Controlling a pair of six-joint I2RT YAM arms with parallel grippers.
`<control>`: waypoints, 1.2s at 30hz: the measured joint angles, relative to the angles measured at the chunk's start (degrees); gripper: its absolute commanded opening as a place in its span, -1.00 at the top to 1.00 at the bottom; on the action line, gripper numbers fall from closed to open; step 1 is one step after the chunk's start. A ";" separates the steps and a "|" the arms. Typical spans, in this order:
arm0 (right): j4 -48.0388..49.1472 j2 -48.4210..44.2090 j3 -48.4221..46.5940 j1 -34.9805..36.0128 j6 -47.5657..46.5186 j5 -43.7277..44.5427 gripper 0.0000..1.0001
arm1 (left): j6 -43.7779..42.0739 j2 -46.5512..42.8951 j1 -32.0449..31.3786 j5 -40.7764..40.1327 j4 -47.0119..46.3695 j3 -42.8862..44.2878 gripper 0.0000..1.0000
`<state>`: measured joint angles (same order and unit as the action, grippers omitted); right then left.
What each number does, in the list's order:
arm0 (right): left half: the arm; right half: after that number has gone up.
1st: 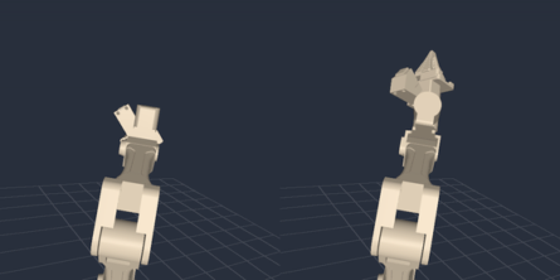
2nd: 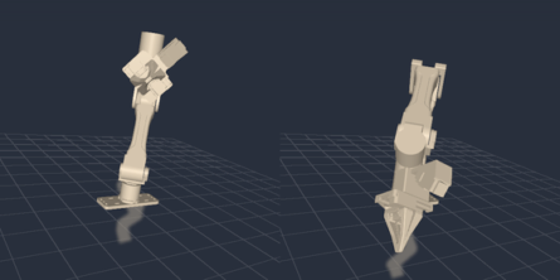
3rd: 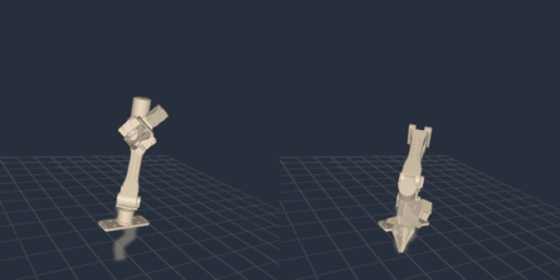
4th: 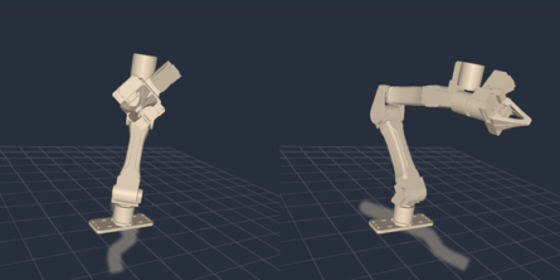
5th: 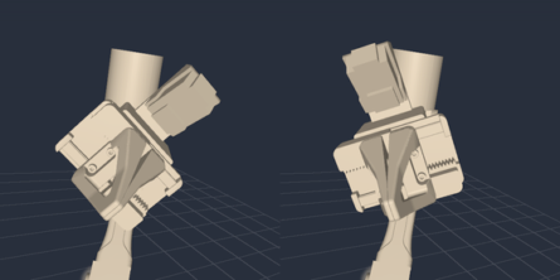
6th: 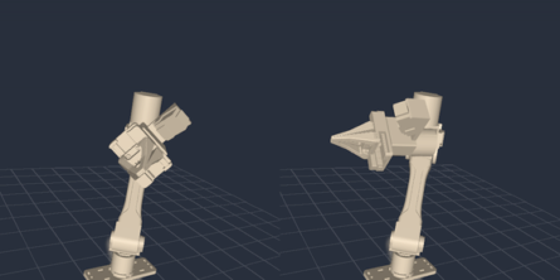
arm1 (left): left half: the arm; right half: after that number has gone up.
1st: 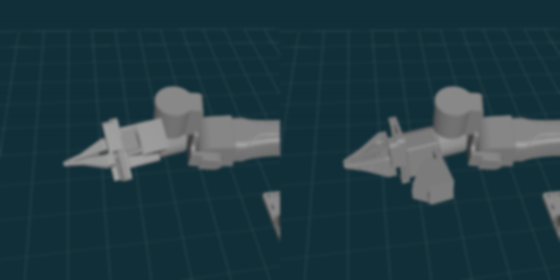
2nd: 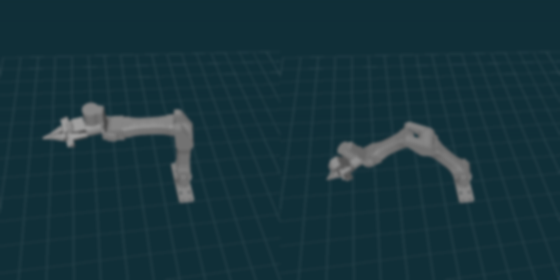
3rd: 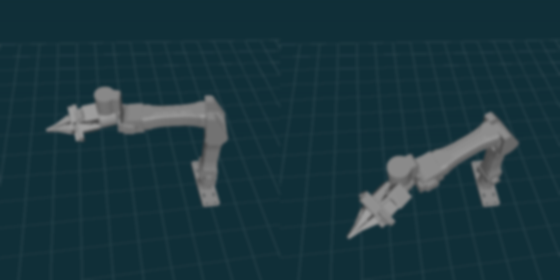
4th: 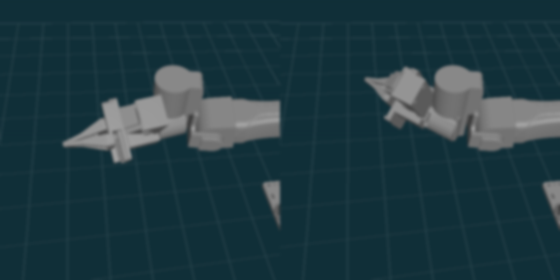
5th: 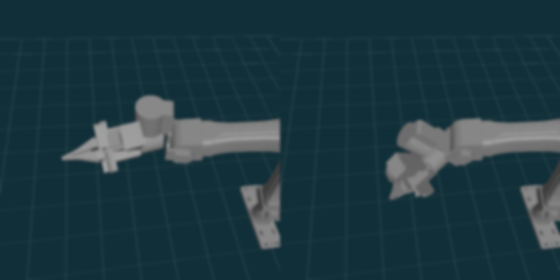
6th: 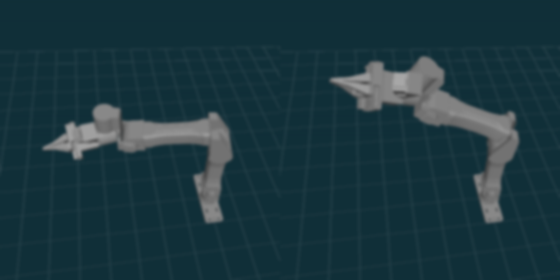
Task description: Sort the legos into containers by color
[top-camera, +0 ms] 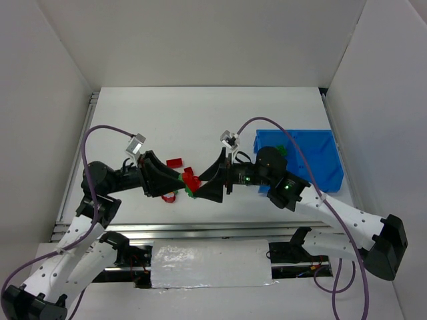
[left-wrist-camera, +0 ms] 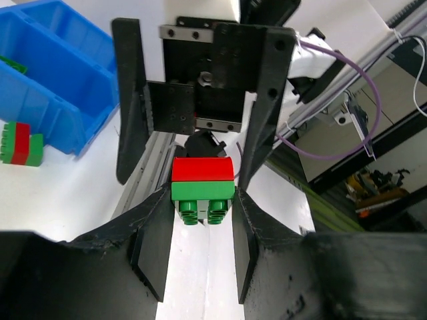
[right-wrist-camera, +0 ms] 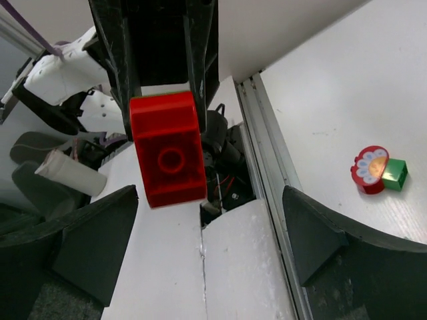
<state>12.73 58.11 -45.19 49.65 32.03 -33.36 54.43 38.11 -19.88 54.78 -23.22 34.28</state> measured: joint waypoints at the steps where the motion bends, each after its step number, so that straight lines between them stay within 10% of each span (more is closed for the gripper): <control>1: 0.09 0.55 -0.28 0.00 0.22 -0.39 -0.86 | -0.07 0.00 -0.28 0.17 -0.24 0.00 1.00; 9: 5.68 2.08 -2.54 0.09 2.47 -4.98 -0.14 | -0.31 0.48 -1.40 0.42 -0.39 0.00 1.00; 23: 8.72 3.76 -2.49 0.17 4.09 -7.32 0.01 | -0.44 0.63 -1.79 0.79 -0.37 0.00 1.00; 27: 8.76 4.00 -2.45 0.17 3.54 -7.13 1.00 | -0.46 0.24 -1.90 0.72 0.09 0.02 1.00; 36: 10.80 1.84 1.44 -1.42 2.80 -6.36 1.00 | -4.11 -0.22 -2.45 -0.22 4.90 0.48 1.00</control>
<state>23.53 59.94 -43.75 48.23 34.83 -39.72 50.33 37.89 -22.33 54.57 -18.33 34.76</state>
